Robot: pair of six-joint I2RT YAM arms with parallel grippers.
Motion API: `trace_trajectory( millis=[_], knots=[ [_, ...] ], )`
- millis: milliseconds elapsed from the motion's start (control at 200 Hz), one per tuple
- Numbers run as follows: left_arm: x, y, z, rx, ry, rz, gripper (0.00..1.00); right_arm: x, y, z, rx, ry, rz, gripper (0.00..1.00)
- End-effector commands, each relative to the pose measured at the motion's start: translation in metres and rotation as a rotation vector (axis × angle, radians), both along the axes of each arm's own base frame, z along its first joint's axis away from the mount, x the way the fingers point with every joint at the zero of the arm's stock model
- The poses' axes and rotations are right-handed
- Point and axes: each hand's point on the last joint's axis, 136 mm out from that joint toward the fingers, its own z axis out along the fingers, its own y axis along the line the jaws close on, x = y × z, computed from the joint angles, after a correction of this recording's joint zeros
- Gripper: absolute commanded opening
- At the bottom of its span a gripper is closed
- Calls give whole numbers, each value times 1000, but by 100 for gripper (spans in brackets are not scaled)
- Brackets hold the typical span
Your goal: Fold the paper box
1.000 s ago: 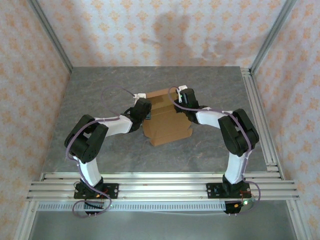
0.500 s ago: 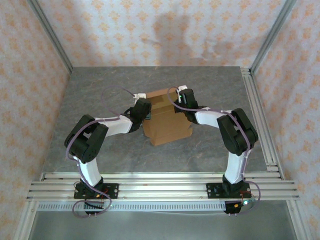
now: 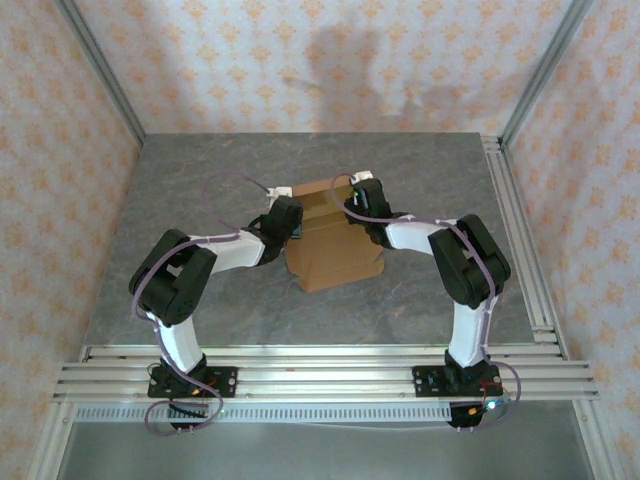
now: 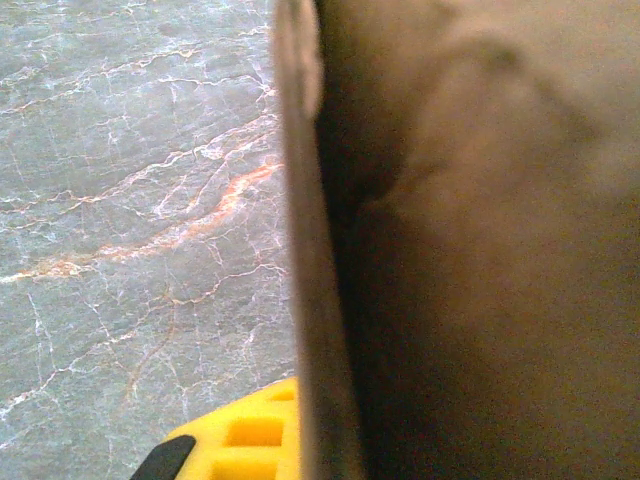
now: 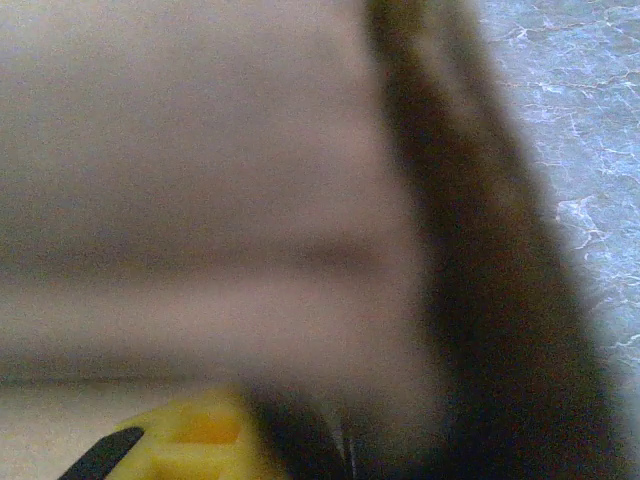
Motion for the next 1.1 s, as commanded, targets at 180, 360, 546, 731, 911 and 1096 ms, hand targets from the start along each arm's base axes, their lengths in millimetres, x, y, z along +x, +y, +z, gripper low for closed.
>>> trace_trajectory(
  millis=[180,360,546,731,911,1096],
  knots=[
    [-46,8,-68,84,250,-67,0,13,0,9,38,-30,-24,0],
    [-44,6,-65,85,244,-70,0,12,-11,6,-25,-37,-82,0],
    [-43,5,-64,82,244,-74,0,17,-26,4,-82,-37,-205,0],
    [-42,5,-64,81,246,-74,0,21,-30,3,-50,-25,-285,0],
    [-42,4,-63,83,245,-75,0,18,-20,12,25,-44,-239,3],
    [-42,5,-64,85,246,-73,0,11,-6,29,158,-62,-116,43]
  ],
)
